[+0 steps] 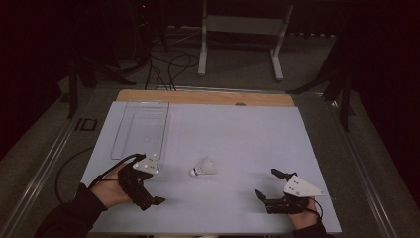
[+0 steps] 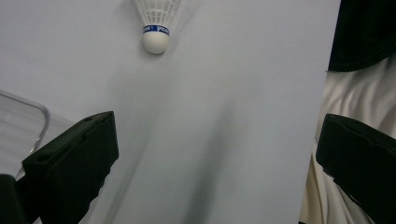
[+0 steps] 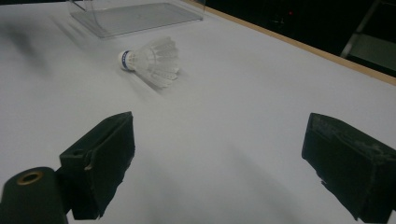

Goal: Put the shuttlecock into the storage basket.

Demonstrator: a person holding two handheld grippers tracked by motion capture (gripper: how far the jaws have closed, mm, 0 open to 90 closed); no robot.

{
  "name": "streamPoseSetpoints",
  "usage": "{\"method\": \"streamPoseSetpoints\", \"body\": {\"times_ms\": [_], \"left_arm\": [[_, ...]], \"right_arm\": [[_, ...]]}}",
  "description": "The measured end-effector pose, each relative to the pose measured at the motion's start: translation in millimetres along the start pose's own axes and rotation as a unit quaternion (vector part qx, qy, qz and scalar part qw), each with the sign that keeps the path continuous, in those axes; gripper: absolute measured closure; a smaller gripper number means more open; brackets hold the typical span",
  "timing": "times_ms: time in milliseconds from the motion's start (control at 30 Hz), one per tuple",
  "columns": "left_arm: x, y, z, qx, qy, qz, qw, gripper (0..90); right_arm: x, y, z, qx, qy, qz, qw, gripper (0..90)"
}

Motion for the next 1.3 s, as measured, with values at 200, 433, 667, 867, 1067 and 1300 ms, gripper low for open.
{"method": "streamPoseSetpoints", "body": {"times_ms": [200, 433, 667, 867, 1067, 1300], "left_arm": [[3.7, -3.0, 1.6, 0.004, 0.01, 0.013, 0.9998, 0.0], [6.8, -10.4, -1.1, 0.016, 0.017, 0.021, 0.9995, 0.0], [12.6, -20.3, -2.1, 0.032, 0.037, 0.04, 0.998, 0.0], [19.8, -29.7, -3.0, 0.042, 0.044, 0.049, 0.997, 0.0], [25.8, -36.4, 0.6, 0.036, 0.045, 0.054, 0.9969, 0.0], [28.8, -44.1, 10.9, 0.011, 0.017, 0.055, 0.9983, 0.0]], "right_arm": [[0.2, 0.4, -0.3, -0.001, 0.0, 0.0, 1.0, 9.4], [0.9, 0.6, 0.0, -0.002, -0.001, 0.001, 1.0, 9.4], [1.0, 0.7, 0.7, -0.003, -0.003, 0.002, 1.0, 9.4], [0.9, 1.2, 0.2, -0.002, -0.003, 0.002, 1.0, 9.4], [0.9, 1.2, 0.4, -0.002, -0.004, 0.002, 1.0, 9.4], [1.2, 1.8, 0.6, -0.002, -0.006, 0.004, 1.0, 9.4]]}}
Point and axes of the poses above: each handheld gripper's, and its own axes: x roughly forward along the jaws, y roughly out of its underside, z roughly to its left, the point moved 7 cm from there along x, roughly forward along the jaws, and after that the axes turned 3 degrees about -z, right-handed, at the moved point
